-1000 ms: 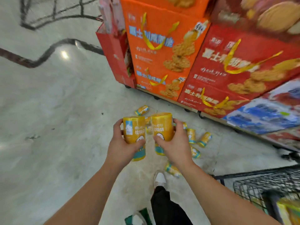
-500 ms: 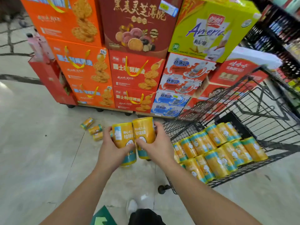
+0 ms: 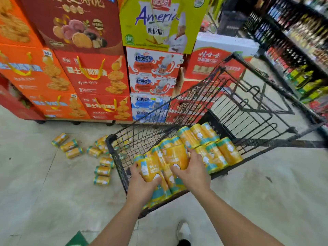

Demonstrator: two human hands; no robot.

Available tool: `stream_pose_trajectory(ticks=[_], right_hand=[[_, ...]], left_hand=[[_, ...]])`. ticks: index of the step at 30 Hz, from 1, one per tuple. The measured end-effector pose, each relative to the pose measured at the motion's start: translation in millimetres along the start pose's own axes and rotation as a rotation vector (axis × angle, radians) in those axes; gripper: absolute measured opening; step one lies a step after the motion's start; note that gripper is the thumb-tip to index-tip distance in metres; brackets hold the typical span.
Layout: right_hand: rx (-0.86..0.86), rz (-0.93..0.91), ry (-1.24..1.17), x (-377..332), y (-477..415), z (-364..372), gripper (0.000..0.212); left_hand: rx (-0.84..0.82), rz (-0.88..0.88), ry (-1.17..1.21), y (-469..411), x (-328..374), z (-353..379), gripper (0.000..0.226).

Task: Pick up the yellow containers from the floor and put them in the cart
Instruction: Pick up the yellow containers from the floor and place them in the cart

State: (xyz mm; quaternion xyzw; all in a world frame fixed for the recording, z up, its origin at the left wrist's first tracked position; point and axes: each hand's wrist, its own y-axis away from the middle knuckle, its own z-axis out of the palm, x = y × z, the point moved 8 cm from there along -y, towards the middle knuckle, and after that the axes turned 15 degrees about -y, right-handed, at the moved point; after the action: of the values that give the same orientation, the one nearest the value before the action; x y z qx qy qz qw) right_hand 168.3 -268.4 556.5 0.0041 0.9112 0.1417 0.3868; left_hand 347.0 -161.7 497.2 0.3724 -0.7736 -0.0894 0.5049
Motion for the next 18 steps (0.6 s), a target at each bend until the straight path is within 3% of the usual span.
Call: stream_pose_trajectory(ticks=[6, 13, 18], right_hand=[[-0.015, 0.066, 0.164, 90.7, -87.5, -65.1, 0.074], [-0.069, 0.138, 0.307, 149.3, -152.1, -86.7, 0.071], [-0.143, 0.062, 0.366, 158.4, -161.1, -72.2, 0.069]], left_hand=[[0.111, -0.210, -0.113, -27.6, 4.6, 92.9, 0.095], [0.123, -0.357, -0.194, -47.0, -10.8, 144.1, 0.083], [0.049, -0.395, -0.268, -47.1, -22.6, 151.0, 0.099]])
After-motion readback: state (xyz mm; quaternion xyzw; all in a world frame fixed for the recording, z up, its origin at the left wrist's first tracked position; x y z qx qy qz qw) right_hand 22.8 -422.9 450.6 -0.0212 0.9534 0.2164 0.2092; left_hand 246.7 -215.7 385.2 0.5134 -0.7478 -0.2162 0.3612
